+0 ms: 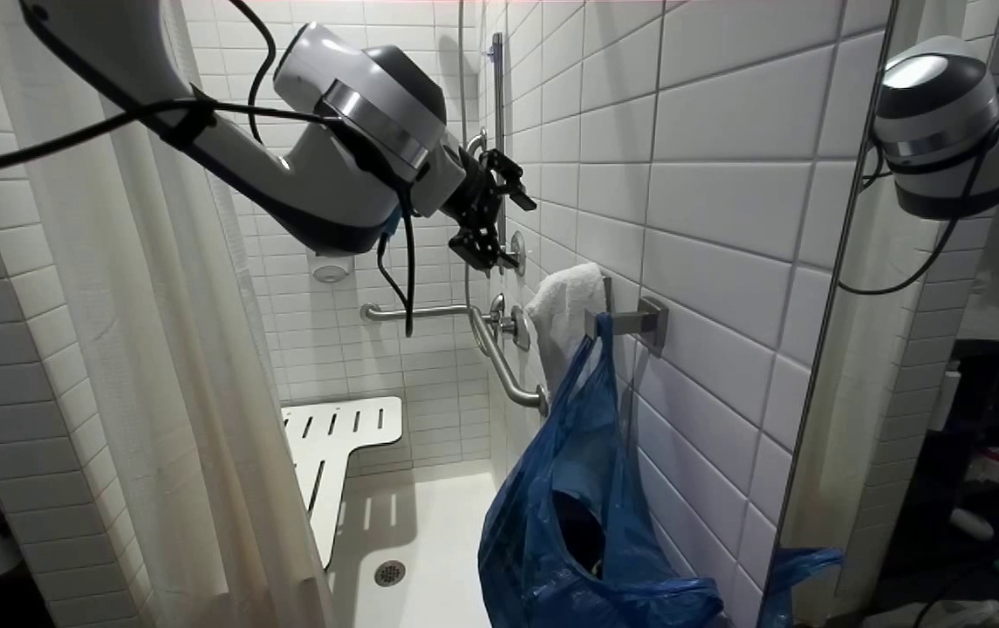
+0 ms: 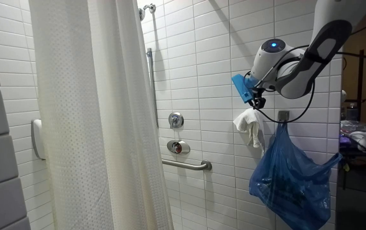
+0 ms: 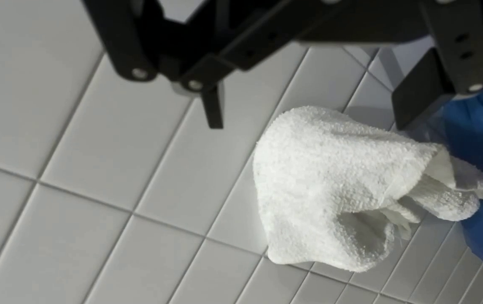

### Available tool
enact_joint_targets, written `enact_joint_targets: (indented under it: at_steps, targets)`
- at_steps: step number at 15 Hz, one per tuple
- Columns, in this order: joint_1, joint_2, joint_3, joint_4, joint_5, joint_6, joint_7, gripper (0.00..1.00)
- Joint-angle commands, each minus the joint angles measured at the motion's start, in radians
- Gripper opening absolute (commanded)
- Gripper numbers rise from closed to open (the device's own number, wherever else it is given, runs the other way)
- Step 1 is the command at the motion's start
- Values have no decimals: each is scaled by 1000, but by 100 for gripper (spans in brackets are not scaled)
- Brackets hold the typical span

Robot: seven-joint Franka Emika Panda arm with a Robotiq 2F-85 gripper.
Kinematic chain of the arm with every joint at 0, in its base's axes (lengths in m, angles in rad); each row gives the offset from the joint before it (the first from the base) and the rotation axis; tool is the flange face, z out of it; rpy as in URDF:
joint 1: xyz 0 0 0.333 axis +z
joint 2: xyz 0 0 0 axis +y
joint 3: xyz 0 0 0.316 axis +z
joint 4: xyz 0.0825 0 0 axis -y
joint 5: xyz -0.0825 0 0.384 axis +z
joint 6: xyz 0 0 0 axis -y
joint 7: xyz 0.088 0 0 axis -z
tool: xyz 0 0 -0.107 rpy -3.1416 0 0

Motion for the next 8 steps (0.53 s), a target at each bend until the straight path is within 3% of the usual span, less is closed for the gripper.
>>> enact_joint_targets:
  at_steps: [1,8]
  targets:
    - [2,-9,12,2,-33,-20,35,100]
    - [8,-32,84,-7,-51,-50,27,100]
